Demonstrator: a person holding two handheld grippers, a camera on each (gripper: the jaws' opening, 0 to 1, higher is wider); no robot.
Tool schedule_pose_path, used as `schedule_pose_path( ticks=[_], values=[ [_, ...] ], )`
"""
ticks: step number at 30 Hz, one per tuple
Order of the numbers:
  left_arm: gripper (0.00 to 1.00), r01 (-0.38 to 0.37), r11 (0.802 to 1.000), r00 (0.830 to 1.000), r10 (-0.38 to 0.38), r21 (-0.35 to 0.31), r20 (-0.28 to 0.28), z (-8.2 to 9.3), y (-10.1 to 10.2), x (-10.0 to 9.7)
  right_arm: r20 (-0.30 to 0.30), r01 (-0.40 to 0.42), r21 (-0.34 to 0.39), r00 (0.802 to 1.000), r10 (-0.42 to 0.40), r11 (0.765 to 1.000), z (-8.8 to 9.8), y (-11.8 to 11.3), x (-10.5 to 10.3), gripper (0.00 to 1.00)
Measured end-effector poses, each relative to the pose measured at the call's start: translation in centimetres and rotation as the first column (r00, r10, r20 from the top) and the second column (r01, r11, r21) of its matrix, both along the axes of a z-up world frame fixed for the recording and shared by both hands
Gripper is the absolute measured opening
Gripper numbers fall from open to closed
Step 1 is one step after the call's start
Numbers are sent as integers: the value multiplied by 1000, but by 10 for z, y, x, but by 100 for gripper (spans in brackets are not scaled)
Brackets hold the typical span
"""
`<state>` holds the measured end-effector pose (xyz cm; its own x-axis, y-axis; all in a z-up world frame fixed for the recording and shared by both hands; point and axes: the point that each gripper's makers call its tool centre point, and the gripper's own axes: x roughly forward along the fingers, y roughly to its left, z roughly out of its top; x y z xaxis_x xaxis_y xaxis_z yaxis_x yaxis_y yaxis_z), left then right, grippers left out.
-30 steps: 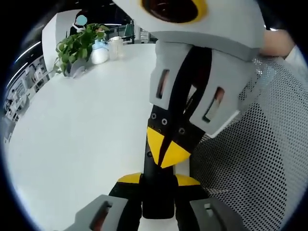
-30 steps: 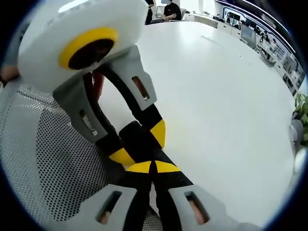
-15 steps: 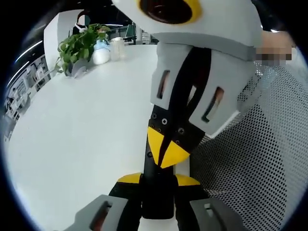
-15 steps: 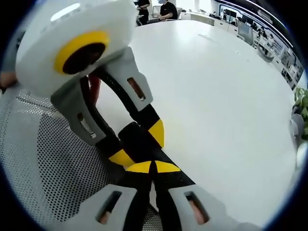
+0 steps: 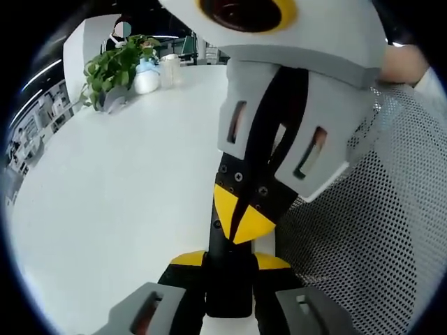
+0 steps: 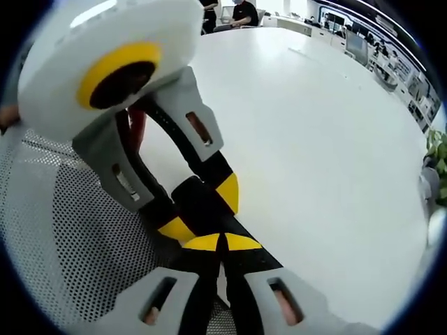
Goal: Press the specified remote control buttons in sequence, fully releasing each button before pressing the next.
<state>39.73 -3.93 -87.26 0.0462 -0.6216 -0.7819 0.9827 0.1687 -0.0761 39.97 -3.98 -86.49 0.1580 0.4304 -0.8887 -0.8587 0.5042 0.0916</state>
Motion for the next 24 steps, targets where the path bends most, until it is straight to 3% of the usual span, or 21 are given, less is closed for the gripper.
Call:
schedule_pose_path(
  ticks=[24],
  values=[
    [24,2,1000,1000,-2,-1,-3,0,-1,0,6,1,15,1000,-1,1000,0,4,2,0]
  ],
)
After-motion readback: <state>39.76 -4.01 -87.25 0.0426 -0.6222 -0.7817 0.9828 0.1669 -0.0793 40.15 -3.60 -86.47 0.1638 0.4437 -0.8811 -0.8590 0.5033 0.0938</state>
